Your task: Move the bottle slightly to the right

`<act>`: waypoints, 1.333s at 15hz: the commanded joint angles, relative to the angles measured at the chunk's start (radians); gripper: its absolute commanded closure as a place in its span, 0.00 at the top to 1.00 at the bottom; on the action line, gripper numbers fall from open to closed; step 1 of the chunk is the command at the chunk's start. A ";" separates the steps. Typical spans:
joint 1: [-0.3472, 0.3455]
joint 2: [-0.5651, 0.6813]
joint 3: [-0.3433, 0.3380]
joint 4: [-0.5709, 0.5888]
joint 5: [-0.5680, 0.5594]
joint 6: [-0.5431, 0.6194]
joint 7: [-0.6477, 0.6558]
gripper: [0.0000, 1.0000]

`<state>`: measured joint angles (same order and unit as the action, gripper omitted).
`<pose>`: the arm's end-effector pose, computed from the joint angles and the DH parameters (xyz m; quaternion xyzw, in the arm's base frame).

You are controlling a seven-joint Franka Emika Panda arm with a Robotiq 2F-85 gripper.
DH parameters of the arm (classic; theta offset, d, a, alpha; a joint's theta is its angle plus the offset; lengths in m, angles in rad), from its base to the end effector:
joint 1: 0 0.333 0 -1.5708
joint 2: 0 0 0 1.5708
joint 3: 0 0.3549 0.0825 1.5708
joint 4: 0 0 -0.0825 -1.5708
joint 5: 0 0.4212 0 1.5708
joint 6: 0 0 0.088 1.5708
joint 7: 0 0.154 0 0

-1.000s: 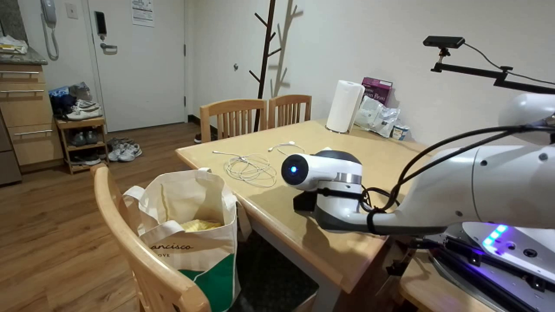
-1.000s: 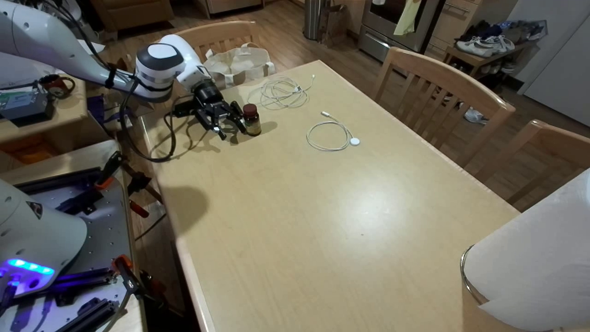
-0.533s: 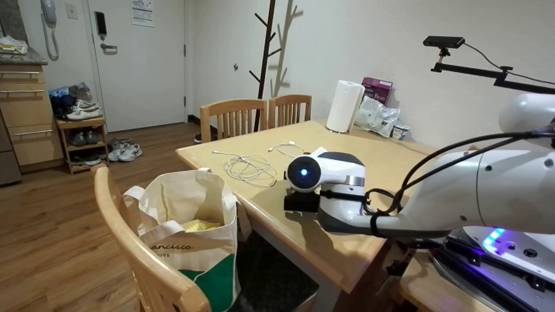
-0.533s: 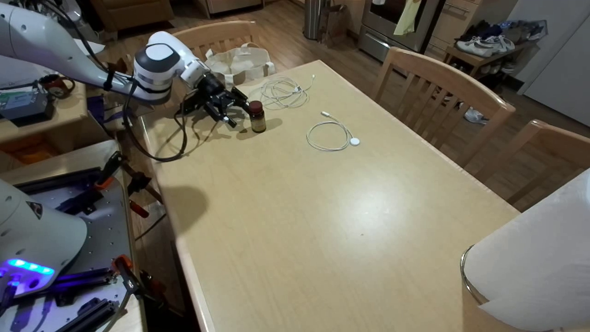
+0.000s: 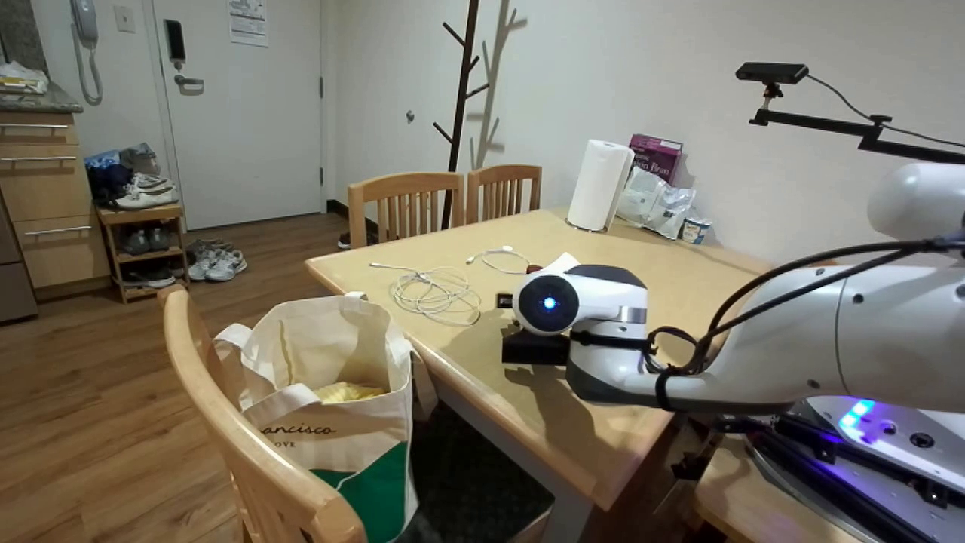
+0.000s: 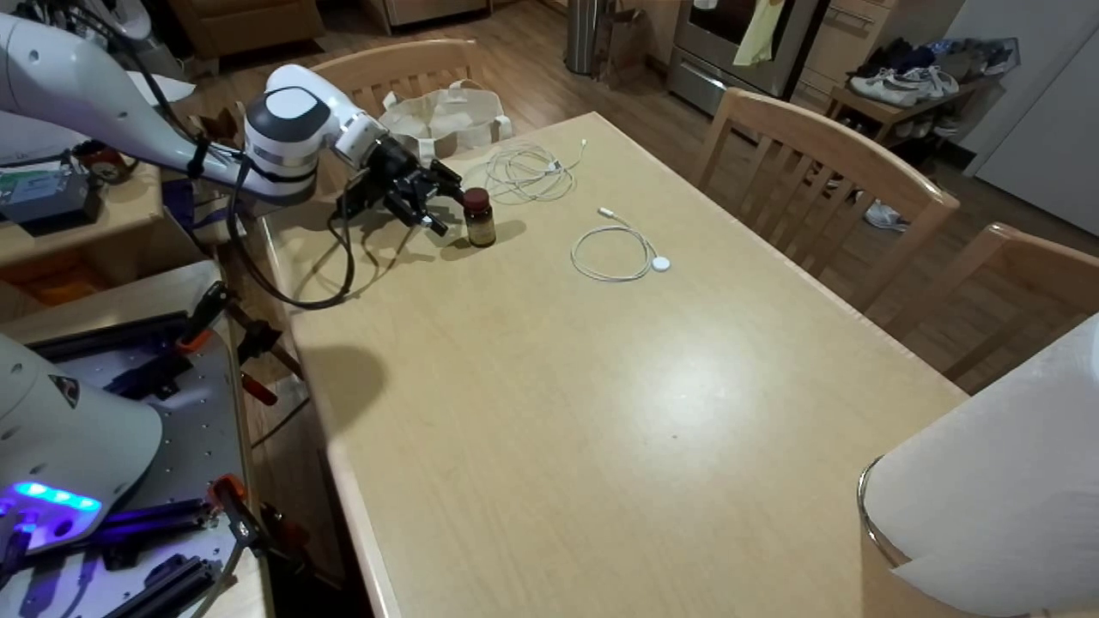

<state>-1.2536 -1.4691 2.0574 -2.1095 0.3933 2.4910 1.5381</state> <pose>0.4812 0.2958 0.0441 0.7904 -0.3384 0.4298 0.2757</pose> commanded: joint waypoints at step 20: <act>-0.096 0.006 -0.031 -0.049 -0.048 -0.057 -0.023 0.28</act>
<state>-1.3313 -1.4721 2.0264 -2.1339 0.3248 2.4738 1.5382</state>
